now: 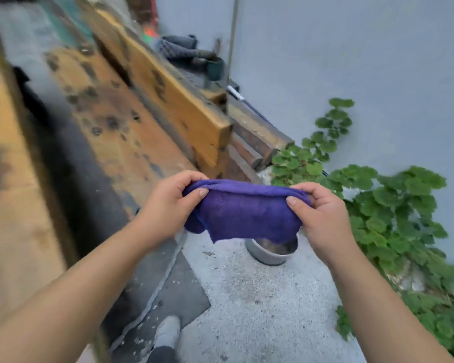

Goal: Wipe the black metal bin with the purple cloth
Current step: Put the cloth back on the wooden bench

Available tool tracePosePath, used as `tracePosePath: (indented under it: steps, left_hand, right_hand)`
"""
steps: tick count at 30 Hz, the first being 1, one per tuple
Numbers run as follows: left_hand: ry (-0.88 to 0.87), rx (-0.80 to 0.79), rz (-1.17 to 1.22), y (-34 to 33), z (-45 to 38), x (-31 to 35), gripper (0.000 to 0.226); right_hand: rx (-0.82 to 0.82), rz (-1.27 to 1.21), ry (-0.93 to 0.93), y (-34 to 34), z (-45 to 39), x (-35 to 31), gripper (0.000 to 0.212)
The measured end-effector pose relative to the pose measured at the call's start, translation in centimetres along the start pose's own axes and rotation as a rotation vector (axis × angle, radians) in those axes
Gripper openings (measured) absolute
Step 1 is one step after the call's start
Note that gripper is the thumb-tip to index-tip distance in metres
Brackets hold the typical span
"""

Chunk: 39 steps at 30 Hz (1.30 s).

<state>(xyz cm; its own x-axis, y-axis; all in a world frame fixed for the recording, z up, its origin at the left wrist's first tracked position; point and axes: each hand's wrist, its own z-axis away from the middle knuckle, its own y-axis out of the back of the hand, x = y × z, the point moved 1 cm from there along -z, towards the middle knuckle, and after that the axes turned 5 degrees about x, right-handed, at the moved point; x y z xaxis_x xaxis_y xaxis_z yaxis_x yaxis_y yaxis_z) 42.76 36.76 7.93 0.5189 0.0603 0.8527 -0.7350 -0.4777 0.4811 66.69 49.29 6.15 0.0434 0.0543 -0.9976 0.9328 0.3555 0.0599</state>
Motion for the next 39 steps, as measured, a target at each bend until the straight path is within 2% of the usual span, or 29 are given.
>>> tracePosePath:
  steps: [2, 5, 8, 13, 16, 18, 22, 29, 39]
  left_hand:
    - [0.038, 0.094, -0.054, 5.2, 2.3, 1.8, 0.035]
    - [0.101, 0.236, -0.121, 12.3, 5.9, 2.9, 0.028]
    - [0.184, 0.369, -0.099, 19.0, 10.5, 2.9, 0.025]
    - [0.269, 0.488, -0.102, 27.6, 17.1, 1.8, 0.014]
    - [0.299, 0.565, -0.083, 32.7, 20.1, 0.1, 0.022]
    - [0.317, 0.569, -0.066, 35.2, 21.4, -1.3, 0.028]
    - [0.366, 0.565, -0.051, 40.2, 23.2, -5.3, 0.019]
    - [0.409, 0.520, -0.029, 46.1, 23.5, -11.5, 0.020]
    - [0.539, 0.494, 0.021, 45.8, 20.6, -19.6, 0.023]
  right_hand:
    - [-0.081, -0.002, 0.013, -3.9, 1.0, -3.7, 0.039]
    - [-0.203, -0.004, 0.038, -9.8, 2.5, -8.1, 0.033]
    - [-0.332, -0.009, 0.048, -16.4, 4.7, -11.5, 0.030]
    - [-0.524, 0.020, 0.052, -25.8, 8.9, -14.8, 0.026]
    - [-0.583, 0.030, 0.078, -31.9, 11.4, -16.1, 0.026]
    - [-0.606, 0.029, 0.068, -34.8, 12.5, -16.1, 0.026]
    - [-0.639, 0.050, 0.024, -40.7, 13.9, -15.3, 0.024]
    - [-0.603, 0.085, -0.035, -49.1, 14.3, -12.5, 0.021]
    - [-0.648, 0.157, -0.129, -54.0, 10.3, -6.9, 0.020]
